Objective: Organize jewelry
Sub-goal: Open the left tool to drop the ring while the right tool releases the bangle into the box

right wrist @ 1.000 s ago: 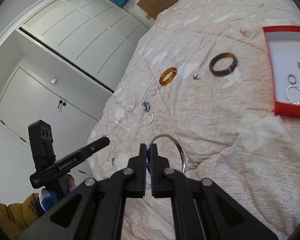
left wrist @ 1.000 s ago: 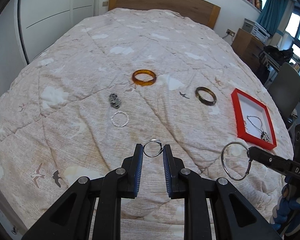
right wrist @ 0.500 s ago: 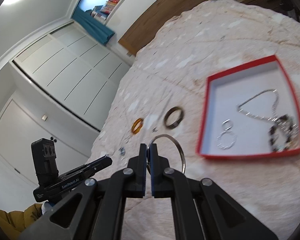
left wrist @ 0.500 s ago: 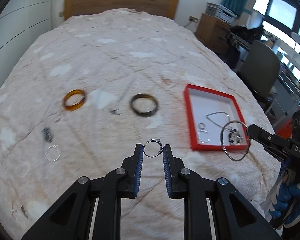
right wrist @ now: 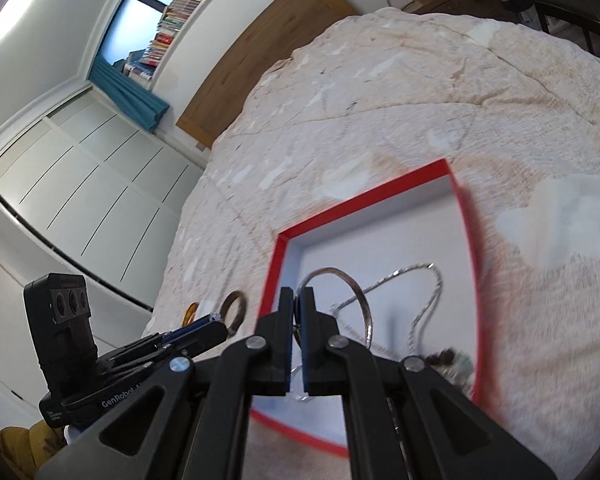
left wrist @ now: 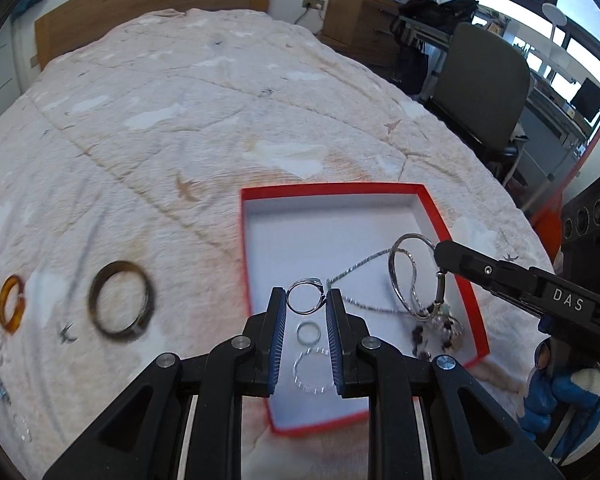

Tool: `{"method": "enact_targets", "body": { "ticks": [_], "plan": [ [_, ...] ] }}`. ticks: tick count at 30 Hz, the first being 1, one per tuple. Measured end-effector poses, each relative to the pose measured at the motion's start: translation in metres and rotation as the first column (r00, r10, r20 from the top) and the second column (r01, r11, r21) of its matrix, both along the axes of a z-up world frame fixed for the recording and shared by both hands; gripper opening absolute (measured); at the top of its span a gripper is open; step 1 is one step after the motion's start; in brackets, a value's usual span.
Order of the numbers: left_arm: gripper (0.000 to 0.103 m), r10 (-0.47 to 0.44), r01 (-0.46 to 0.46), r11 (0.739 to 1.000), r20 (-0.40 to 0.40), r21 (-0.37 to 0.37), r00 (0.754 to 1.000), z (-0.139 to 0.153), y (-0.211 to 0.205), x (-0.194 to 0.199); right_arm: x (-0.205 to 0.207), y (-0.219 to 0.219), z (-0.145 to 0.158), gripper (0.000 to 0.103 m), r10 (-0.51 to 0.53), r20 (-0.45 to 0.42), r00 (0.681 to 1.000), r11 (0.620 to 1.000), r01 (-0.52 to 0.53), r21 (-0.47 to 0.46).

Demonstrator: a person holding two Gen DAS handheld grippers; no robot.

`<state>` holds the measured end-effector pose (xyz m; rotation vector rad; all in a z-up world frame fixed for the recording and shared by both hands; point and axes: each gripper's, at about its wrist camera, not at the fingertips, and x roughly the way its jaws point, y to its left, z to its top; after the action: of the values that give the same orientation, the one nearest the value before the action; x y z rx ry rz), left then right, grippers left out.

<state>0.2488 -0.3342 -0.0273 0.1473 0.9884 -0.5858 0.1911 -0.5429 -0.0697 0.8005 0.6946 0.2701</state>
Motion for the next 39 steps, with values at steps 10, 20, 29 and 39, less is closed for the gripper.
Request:
{"method": "enact_targets", "body": {
  "ticks": [10,20,29,39],
  "plan": [
    [0.020,-0.009,0.011,0.999,-0.048,0.040,0.999,-0.047,-0.025,0.025,-0.002,-0.035,-0.022,0.003,-0.071,-0.015,0.997,0.996,0.070,-0.056],
    [0.020,0.013,-0.009,0.998,-0.061,0.065,0.998,-0.059,-0.027,0.030,-0.007,-0.039,-0.038,0.003,-0.093,-0.067,0.993,0.990,0.085,-0.116],
    [0.034,0.006,-0.002,0.997,-0.037,0.081,0.999,-0.061,-0.032,0.025,-0.007,-0.027,-0.032,0.004,-0.095,-0.073,0.993,0.973,0.077,-0.220],
    [0.051,0.004,-0.002,0.997,-0.018,0.072,1.000,-0.049,-0.029,0.018,-0.010,-0.024,-0.023,0.011,-0.122,-0.098,0.988,0.949,0.087,-0.303]
  ]
}}
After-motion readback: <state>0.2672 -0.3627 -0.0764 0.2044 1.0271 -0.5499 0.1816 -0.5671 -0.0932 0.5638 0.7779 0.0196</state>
